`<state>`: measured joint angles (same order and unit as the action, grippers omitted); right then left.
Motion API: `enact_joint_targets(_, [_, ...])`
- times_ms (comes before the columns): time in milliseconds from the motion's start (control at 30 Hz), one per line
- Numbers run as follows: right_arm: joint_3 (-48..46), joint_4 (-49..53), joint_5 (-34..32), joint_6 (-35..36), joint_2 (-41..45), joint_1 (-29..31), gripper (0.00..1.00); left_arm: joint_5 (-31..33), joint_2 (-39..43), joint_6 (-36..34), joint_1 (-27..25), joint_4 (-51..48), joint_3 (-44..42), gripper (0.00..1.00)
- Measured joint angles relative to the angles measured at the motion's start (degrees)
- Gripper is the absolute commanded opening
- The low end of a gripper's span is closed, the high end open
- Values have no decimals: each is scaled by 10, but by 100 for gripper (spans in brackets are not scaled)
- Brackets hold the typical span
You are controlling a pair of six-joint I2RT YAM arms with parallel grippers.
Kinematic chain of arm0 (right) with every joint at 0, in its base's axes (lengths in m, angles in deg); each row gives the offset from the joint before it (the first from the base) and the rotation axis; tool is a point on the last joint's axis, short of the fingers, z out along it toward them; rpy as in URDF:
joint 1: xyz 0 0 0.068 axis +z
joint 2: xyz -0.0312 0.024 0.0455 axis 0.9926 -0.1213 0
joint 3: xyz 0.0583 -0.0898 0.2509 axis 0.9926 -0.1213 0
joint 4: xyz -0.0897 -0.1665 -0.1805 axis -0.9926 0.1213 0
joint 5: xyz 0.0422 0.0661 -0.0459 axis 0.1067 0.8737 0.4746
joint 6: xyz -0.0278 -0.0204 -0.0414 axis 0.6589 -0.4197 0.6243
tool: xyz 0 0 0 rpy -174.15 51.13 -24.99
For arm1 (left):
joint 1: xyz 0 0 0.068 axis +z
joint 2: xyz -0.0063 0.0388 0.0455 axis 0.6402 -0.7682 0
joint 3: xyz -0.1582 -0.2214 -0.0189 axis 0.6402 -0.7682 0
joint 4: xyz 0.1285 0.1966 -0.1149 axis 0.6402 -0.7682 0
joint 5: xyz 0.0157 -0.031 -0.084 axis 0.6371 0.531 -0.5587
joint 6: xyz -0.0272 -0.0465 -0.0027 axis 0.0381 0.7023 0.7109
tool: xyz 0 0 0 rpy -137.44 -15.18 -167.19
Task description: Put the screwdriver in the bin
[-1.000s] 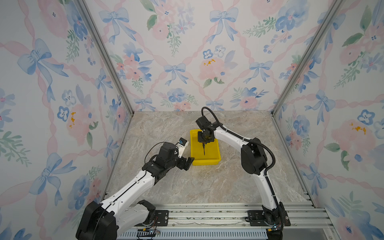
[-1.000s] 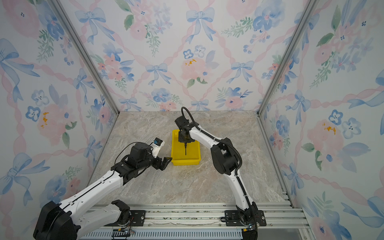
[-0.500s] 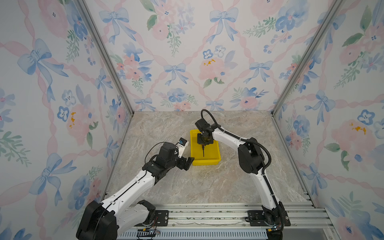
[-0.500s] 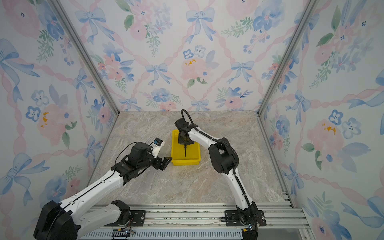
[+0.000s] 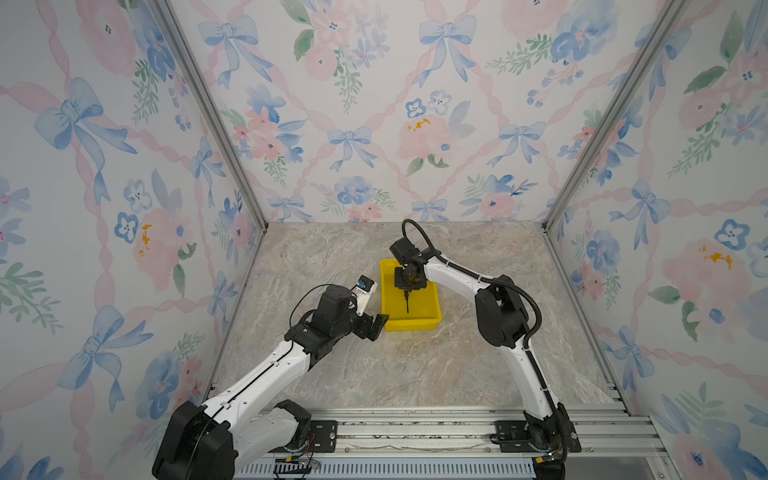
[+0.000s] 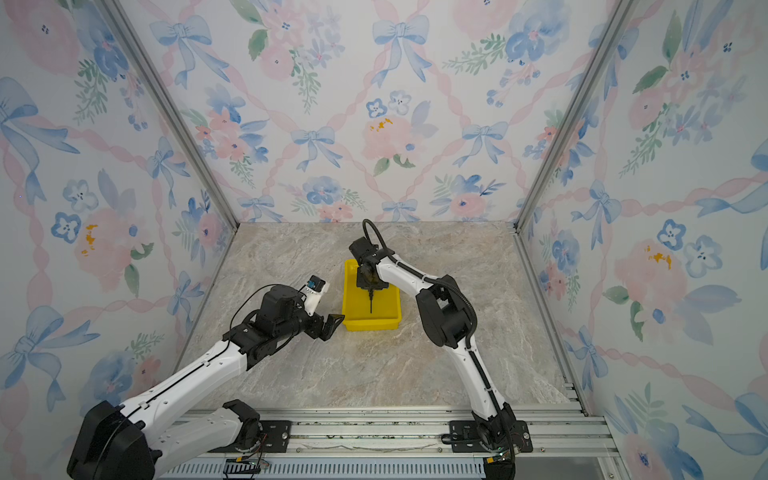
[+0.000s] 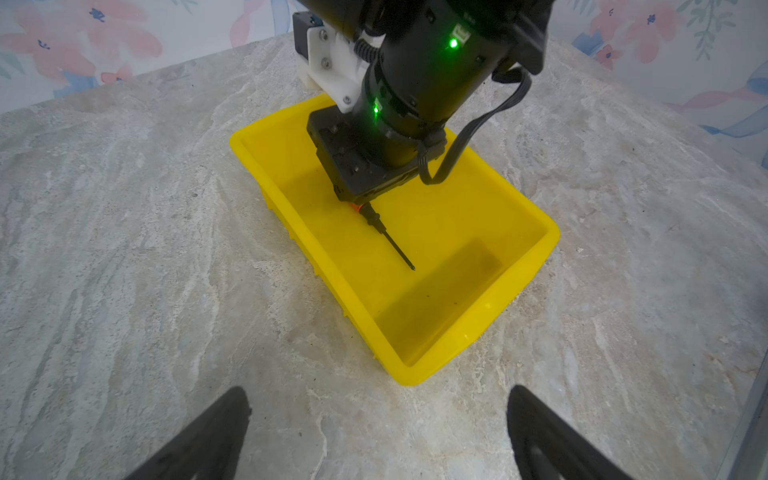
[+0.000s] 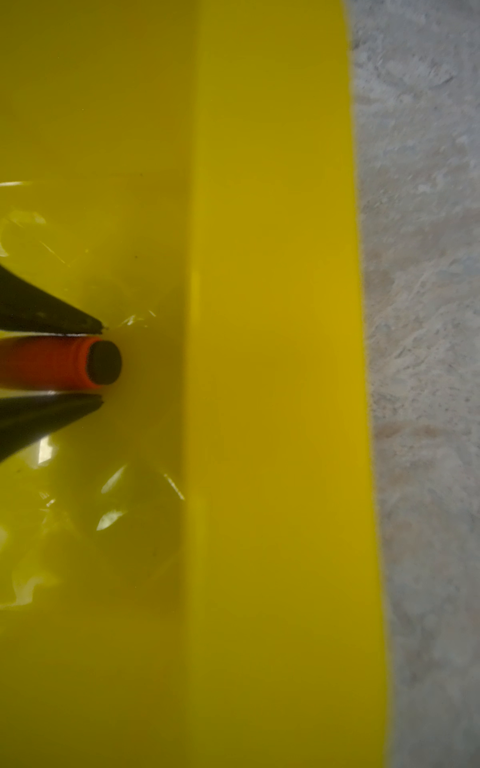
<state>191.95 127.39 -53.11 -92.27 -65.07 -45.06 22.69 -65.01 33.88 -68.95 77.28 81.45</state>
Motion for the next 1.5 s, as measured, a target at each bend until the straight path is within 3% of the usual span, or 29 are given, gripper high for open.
enact_joint_targets(333, [7,17,-26,4,5,7,43,3,21,0,0,0,0,97])
enact_joint_targets(533, [-2,18,-45,12,52,19,52,18,40,1,0,0,-2,97])
enact_joint_targets(767, [-87,-1,-61,42,197,30,69,45,49,12,0,1,-3,98])
enact_joint_targets(1000, [-239,-33,-71,80,351,21,100,107,56,16,0,1,-4,97])
enact_joint_targets(1300, [-421,-69,-89,116,557,-15,97,230,56,30,5,24,-44,97])
enact_joint_targets(1500, [-559,-113,-82,127,697,-98,97,327,45,60,24,49,-85,97])
